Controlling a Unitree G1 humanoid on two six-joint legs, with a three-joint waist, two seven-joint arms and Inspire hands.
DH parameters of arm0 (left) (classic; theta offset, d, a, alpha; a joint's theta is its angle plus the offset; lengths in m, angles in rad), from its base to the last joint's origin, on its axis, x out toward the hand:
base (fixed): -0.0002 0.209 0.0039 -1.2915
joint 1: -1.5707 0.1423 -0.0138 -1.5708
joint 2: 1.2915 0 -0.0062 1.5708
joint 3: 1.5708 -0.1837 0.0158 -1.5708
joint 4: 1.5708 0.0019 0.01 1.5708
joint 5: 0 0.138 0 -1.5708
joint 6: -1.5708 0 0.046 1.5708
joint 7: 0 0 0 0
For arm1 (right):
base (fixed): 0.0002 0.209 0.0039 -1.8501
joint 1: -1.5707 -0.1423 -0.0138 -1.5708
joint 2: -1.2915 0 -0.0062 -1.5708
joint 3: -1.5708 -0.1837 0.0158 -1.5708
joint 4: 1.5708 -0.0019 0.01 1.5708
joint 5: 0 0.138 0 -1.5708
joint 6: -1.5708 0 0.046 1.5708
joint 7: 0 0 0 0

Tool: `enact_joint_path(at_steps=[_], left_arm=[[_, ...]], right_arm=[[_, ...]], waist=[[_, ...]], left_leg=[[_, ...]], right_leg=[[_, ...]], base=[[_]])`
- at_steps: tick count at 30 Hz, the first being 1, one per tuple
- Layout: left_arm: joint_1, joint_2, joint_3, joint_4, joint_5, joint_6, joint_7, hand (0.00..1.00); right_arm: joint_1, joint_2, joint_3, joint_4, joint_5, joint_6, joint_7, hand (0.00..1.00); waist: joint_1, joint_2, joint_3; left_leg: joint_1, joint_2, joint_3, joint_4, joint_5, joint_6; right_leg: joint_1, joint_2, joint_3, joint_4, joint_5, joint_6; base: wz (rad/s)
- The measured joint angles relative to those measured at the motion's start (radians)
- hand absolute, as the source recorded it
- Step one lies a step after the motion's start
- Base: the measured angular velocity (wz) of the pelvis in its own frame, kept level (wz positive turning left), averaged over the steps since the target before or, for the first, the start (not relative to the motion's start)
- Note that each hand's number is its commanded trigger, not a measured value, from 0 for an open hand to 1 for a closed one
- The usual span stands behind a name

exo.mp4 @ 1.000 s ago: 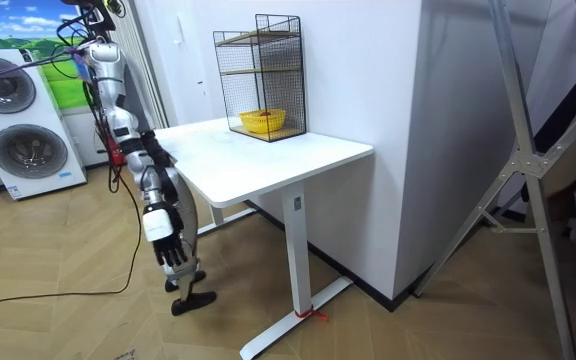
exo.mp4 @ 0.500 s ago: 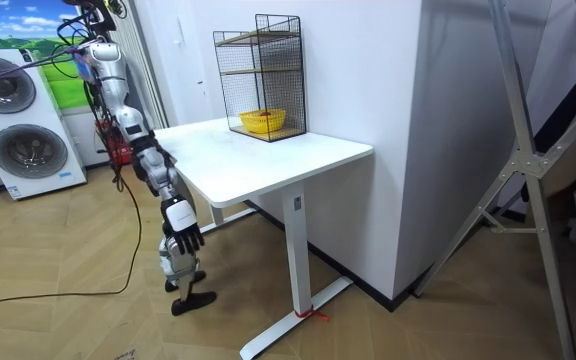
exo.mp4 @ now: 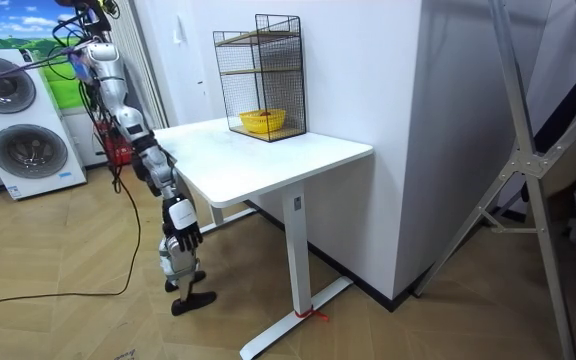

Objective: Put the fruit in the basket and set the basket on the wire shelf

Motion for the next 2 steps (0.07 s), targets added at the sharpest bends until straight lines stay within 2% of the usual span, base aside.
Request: enact_joint_path(at_steps=[2], left_arm=[[0.0,0.0,0.0,0.005,0.0,0.003,-0.004,0.0]], right_arm=[[0.007,0.011,0.0,0.0,-0.001,0.007,0.006,0.0]], waist=[[0.0,-0.002,-0.0017]], left_leg=[[0.001,0.0,-0.001,0.002,0.0,0.0]], right_leg=[[0.003,0.0,-0.002,0.0,0.0,0.0]], base=[[0.0]])
